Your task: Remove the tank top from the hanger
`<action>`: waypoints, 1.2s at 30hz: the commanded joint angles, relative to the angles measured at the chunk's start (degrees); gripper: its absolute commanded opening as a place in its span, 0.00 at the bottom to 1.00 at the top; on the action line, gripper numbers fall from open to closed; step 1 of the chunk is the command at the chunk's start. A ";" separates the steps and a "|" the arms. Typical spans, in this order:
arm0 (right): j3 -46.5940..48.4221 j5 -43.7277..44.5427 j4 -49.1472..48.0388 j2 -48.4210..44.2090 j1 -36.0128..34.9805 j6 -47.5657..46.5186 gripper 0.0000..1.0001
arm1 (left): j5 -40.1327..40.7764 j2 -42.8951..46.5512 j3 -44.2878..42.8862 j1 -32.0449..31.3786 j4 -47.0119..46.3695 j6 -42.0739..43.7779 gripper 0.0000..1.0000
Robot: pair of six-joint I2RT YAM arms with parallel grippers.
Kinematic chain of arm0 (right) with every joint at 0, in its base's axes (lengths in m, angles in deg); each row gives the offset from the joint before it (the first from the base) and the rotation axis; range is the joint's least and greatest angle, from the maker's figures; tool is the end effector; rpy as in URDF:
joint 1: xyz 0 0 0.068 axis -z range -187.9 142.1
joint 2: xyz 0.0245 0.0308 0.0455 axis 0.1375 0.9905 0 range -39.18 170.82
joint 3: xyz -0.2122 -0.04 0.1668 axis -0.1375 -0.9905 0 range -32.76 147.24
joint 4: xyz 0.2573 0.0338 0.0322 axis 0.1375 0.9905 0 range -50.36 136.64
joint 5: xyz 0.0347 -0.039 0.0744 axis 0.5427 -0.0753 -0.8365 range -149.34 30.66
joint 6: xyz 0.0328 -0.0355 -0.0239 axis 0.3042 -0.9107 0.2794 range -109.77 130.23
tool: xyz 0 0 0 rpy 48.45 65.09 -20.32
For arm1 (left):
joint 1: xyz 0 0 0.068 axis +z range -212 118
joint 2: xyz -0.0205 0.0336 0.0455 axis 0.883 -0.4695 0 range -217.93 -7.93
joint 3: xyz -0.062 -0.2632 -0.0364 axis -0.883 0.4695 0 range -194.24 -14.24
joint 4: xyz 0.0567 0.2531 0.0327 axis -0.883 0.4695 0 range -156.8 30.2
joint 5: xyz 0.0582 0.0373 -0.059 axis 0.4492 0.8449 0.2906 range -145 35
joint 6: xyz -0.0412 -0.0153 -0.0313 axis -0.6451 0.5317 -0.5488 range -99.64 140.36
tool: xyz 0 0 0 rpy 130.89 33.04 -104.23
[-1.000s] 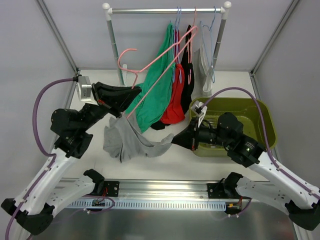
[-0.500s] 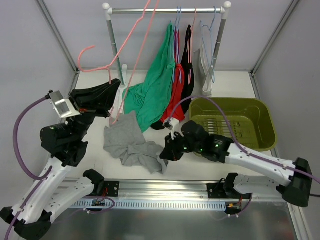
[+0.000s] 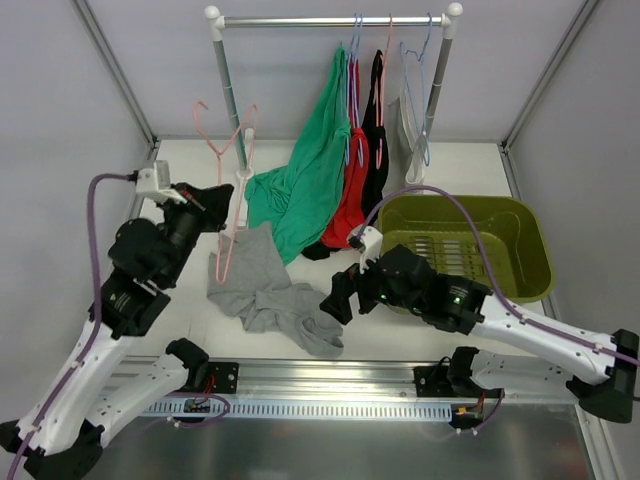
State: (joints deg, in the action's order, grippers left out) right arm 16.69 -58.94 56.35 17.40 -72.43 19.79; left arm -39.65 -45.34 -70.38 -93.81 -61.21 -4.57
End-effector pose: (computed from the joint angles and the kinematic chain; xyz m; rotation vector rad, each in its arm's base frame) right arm 0.0971 0.2035 0.3187 -0.9573 1.8505 0.8118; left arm 0.1142 -0.0598 0.4340 -0.1491 1.3715 -0.6534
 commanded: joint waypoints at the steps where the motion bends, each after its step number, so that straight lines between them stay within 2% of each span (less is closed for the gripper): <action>1: 0.03 6.18 2.80 -4.27 -0.15 -1.65 0.99 | 0.30 -9.85 -8.42 0.00 6.36 -3.46 0.00; 4: -1.11 7.07 3.59 -7.44 -0.07 -1.56 0.99 | 1.95 -19.08 -16.24 0.08 7.86 -2.59 0.00; 8: -2.17 7.24 5.00 -10.25 -0.07 -1.65 1.00 | 4.07 -29.72 -28.39 1.48 9.00 3.21 0.00; 13: -3.13 7.51 6.23 -12.01 -0.07 -1.83 0.99 | -4.35 -39.66 -40.42 8.77 9.89 2.95 0.00; 18: -3.75 7.16 6.23 -11.84 -0.07 -2.09 0.99 | -8.40 -46.94 -48.61 11.06 9.97 5.42 0.00; 20: -3.57 7.07 6.23 -11.23 -0.07 -2.00 1.00 | -13.65 -51.24 -53.36 13.69 9.97 4.54 0.00; 25: -3.40 5.92 6.14 -10.43 -0.15 -1.39 1.00 | -20.09 -59.35 -63.54 16.52 10.15 3.49 0.00; 30: -4.10 6.27 5.97 -11.14 -0.15 -1.04 0.99 | -19.23 -63.57 -65.15 17.84 10.23 1.99 0.00; 36: -4.10 6.10 5.44 -10.88 -0.15 -0.77 0.99 | -16.41 -64.54 -59.88 18.01 10.06 2.34 0.00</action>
State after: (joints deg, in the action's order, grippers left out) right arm 12.54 -53.15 63.50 6.95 -72.43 18.61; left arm -56.48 -110.67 -131.16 -76.15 -49.30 -1.70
